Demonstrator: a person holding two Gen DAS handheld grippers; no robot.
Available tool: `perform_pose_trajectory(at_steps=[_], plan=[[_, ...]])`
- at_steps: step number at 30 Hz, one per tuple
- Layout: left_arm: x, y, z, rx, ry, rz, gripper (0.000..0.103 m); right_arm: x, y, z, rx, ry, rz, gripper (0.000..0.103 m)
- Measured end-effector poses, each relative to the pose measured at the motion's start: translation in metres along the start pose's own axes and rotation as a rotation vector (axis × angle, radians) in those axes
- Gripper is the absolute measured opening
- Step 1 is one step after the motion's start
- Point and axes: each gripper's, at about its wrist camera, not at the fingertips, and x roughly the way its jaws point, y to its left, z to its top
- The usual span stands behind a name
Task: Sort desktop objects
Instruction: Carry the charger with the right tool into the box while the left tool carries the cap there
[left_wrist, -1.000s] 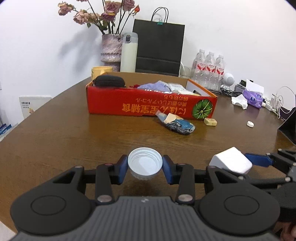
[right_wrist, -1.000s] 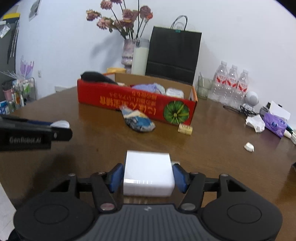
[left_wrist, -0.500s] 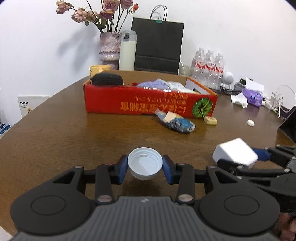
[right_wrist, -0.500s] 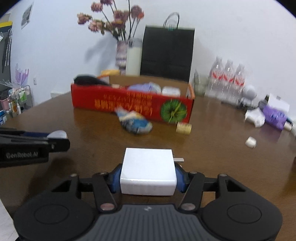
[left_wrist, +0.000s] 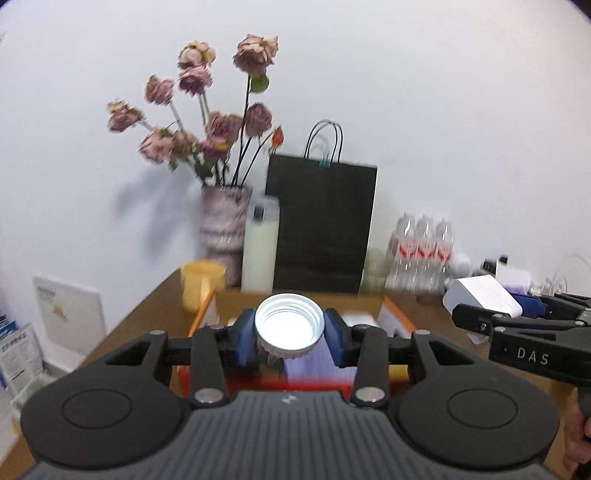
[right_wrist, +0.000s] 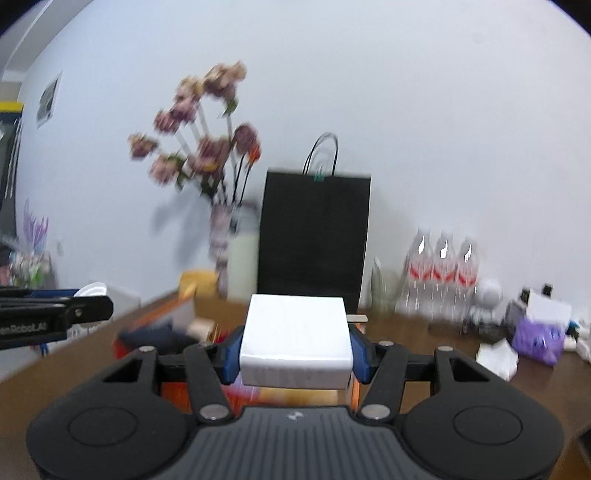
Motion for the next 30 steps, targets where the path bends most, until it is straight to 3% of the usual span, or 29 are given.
perform_pose_trajectory(at_steps=[3,6,10,12,17,23,24,30], plan=[[0.045,0.009,0.03,0.001,0.043,-0.03,0.041,0.04,-0.017,0.033,0.041,0.01,0.023,0.055],[0.102,0.02,0.033,0.032,0.14,0.001,0.041,0.089,-0.031,0.049,0.084,0.102,0.054,0.055],[0.168,0.029,0.006,0.041,0.293,0.042,0.041,0.163,-0.028,0.029,0.072,0.303,0.073,0.055],[0.186,0.032,-0.007,0.032,0.339,0.043,0.041,0.185,-0.024,0.012,0.069,0.363,0.072,0.055],[0.205,0.046,-0.015,-0.017,0.354,0.014,0.041,0.204,-0.008,-0.007,0.065,0.399,0.158,0.055],[0.224,0.048,0.009,-0.068,0.339,-0.023,0.04,0.25,0.008,0.021,0.056,0.385,0.163,0.055],[0.232,0.048,0.013,-0.079,0.346,0.002,0.041,0.266,0.009,0.025,0.062,0.398,0.17,0.055],[0.262,0.054,0.029,-0.062,0.356,0.009,0.041,0.346,0.006,0.024,0.148,0.597,0.166,0.055]])
